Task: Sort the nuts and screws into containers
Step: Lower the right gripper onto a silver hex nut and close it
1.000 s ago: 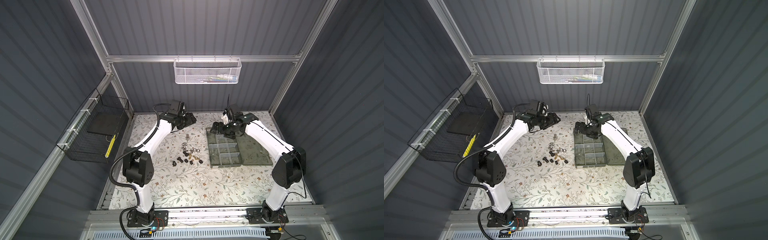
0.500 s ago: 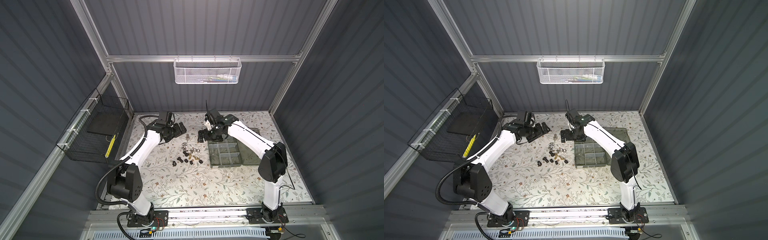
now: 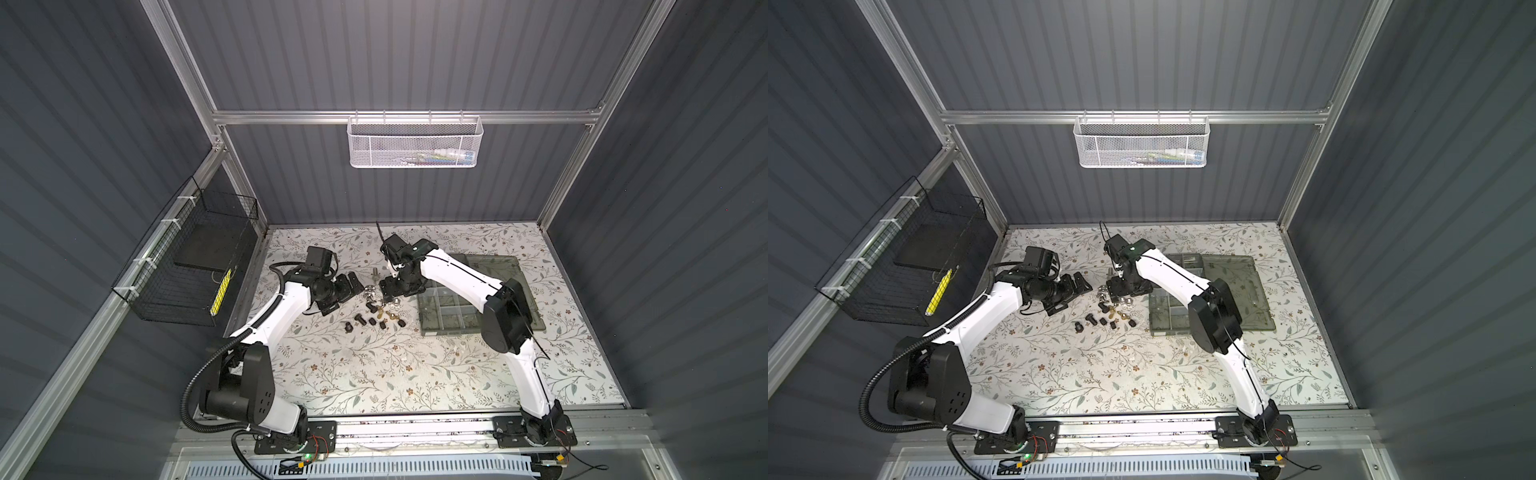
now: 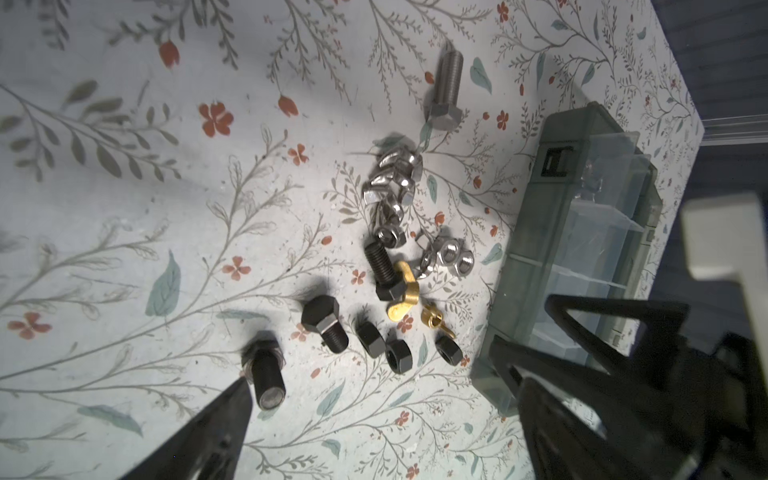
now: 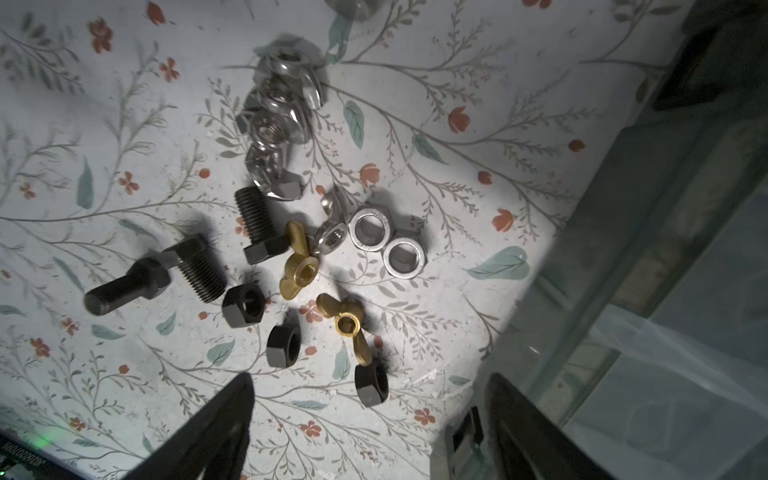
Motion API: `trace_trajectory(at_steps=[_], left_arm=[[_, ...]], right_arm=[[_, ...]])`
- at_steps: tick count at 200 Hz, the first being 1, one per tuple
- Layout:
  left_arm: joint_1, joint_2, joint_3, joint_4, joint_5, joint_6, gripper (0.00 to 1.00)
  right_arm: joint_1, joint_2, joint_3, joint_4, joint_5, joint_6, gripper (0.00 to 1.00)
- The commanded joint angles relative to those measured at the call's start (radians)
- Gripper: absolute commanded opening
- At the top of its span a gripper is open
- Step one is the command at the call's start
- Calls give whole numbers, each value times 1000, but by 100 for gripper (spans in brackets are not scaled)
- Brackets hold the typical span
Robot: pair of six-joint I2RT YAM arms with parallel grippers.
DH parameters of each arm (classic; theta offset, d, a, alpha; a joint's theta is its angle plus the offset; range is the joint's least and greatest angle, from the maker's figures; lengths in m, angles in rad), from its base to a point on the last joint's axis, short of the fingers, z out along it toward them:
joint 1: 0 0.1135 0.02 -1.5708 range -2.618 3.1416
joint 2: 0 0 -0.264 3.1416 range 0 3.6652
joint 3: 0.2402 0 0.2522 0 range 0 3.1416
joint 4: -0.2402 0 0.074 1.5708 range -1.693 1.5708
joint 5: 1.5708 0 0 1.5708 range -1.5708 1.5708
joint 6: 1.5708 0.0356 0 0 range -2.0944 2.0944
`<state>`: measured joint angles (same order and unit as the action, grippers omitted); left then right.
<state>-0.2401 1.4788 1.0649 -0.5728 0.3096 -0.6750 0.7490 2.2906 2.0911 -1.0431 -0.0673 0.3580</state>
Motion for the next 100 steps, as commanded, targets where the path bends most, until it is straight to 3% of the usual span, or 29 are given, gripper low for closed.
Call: trace_trajectory(at_steps=[1, 29, 100], left_arm=[[11, -25, -59, 52, 113, -49, 100], [22, -24, -46, 43, 144, -19, 100], [45, -12, -40, 21, 167, 6, 100]], right_arm=[[0, 52, 77, -59, 34, 2, 82], [-2, 131, 154, -90, 48, -6, 75], [-12, 201, 168, -75, 47, -28, 59]])
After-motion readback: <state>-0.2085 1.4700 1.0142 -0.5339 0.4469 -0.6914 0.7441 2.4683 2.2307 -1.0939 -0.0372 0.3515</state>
